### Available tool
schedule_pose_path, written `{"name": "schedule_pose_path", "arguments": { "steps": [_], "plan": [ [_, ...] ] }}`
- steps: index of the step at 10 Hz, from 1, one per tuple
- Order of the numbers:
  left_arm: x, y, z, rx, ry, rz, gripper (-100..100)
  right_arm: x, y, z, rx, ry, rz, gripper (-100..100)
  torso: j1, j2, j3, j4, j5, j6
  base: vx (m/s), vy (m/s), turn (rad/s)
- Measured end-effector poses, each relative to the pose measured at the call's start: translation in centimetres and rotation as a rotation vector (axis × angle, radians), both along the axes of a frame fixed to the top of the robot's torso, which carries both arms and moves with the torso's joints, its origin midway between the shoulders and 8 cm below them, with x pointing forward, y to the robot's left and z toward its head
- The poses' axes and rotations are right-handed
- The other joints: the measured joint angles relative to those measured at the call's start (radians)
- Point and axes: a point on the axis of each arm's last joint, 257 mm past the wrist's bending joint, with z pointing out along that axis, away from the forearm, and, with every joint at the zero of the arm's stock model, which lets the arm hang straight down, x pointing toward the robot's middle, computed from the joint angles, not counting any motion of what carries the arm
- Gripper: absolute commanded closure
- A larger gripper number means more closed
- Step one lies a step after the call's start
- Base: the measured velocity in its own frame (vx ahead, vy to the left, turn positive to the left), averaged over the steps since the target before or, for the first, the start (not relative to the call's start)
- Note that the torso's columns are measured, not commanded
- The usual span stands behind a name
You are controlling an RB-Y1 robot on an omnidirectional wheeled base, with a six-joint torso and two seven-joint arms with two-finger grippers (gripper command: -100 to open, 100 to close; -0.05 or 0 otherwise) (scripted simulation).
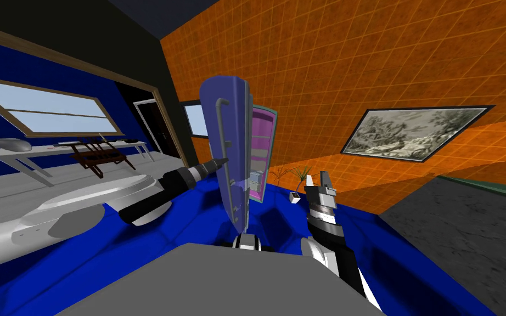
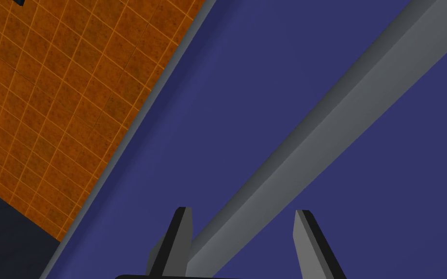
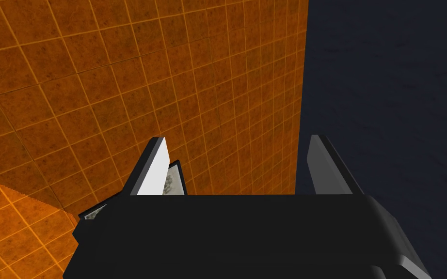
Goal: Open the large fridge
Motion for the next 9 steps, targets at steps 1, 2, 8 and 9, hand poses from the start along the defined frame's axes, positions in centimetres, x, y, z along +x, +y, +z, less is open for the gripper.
{"name": "schedule_pose_path", "arguments": {
  "steps": [1,2,8,9],
  "plan": [
    [-0.10,-0.03,0.05,-0.006,0.003,-0.006,100,0.00,0.00,0.00,0.000,0.000,0.000,0,-0.005,-0.003,-0.003,0.001,-0.002,0.000,-0.005,0.019,0.031],
    [-0.16,0.00,0.06,-0.022,0.009,-0.007,100,0.00,0.00,0.00,0.000,0.000,0.000,0,-0.010,-0.006,-0.005,0.000,-0.004,0.001,0.007,-0.006,0.023],
    [-0.14,-0.55,0.18,-0.006,-0.008,-0.047,100,0.00,0.00,0.00,0.000,0.000,0.000,0,-0.007,-0.006,-0.005,-0.004,-0.003,0.003,-0.049,0.112,-0.052],
    [-0.22,-0.56,0.21,0.005,-0.015,-0.059,100,0.00,0.00,0.00,0.000,0.000,0.000,0,-0.005,-0.006,-0.004,-0.004,-0.001,0.001,-0.045,0.095,0.010]
  ]
}}
